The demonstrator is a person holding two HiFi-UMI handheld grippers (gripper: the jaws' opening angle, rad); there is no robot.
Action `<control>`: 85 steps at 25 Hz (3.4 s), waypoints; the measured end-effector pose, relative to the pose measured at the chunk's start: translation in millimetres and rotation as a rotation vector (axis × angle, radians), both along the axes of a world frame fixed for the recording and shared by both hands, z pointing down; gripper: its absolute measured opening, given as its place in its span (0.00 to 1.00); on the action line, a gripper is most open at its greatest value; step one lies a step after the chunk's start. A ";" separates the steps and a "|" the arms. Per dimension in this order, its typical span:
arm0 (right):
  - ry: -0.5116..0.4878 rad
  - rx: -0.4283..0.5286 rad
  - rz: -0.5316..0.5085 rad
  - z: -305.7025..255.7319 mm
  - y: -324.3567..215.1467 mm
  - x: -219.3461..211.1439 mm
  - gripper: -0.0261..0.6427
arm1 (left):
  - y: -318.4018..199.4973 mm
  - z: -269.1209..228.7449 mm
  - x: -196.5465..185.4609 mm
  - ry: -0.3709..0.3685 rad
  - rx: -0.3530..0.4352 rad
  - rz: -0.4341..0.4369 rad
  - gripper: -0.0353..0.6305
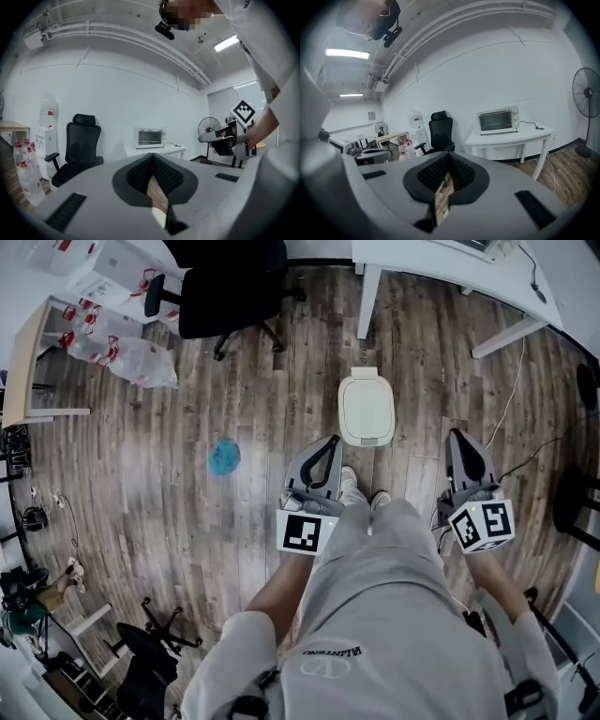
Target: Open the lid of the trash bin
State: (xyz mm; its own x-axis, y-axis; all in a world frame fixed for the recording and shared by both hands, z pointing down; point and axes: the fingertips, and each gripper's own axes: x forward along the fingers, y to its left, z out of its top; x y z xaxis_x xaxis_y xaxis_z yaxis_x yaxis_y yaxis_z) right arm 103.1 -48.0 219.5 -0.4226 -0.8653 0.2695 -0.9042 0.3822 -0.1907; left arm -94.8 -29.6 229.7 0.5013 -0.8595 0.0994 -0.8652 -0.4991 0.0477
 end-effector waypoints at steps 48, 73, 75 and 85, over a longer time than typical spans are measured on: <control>-0.061 -0.649 -0.102 547.6 -0.7 -38.1 0.06 | -14.1 594.6 132.3 -0.055 -0.735 -0.071 0.05; -0.076 -0.655 -0.092 550.7 8.8 -48.1 0.06 | -10.2 604.2 131.7 -0.058 -0.722 -0.075 0.05; -0.076 -0.655 -0.089 551.0 8.7 -48.1 0.06 | -10.4 604.3 131.9 -0.055 -0.722 -0.074 0.05; -0.074 -0.659 -0.089 552.1 10.6 -48.2 0.06 | -10.6 604.7 131.5 -0.047 -0.717 -0.074 0.05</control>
